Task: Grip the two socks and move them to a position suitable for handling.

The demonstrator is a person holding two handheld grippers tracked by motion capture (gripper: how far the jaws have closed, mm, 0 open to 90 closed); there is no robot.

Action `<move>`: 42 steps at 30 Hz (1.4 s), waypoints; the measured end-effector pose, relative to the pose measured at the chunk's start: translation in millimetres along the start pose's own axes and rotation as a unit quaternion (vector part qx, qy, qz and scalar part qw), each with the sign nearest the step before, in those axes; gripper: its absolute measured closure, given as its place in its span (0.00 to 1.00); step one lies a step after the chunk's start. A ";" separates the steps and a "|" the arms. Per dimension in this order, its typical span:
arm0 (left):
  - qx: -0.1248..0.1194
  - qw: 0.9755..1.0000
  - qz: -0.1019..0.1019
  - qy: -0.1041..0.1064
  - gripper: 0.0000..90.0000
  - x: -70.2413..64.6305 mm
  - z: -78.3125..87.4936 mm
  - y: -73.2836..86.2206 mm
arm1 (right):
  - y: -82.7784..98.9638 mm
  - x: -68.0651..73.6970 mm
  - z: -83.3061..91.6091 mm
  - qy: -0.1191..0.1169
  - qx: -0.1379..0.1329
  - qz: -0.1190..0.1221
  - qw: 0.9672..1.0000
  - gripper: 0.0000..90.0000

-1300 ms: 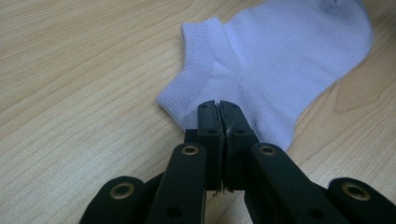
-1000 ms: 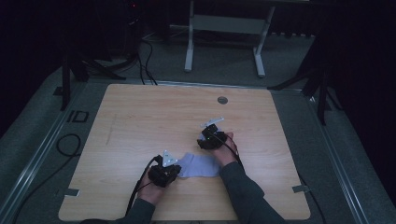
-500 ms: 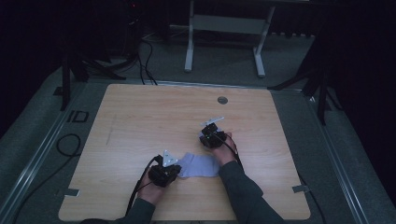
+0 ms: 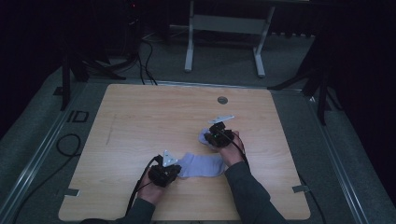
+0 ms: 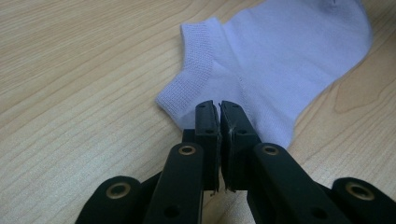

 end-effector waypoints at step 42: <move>-0.001 1.000 0.002 -0.001 0.95 0.1 0.1 0.3 | 52.4 -72.9 51.1 0.072 -0.026 -0.084 0.994 0.98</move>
Point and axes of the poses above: each handheld gripper's, and its own axes: z roughly backward along the jaws, y roughly out of its underside, x roughly to its left, the point moved 4 cm from there along -z, roughly forward along the jaws, and after that the axes turned 2 degrees about x, right-handed, at the moved point
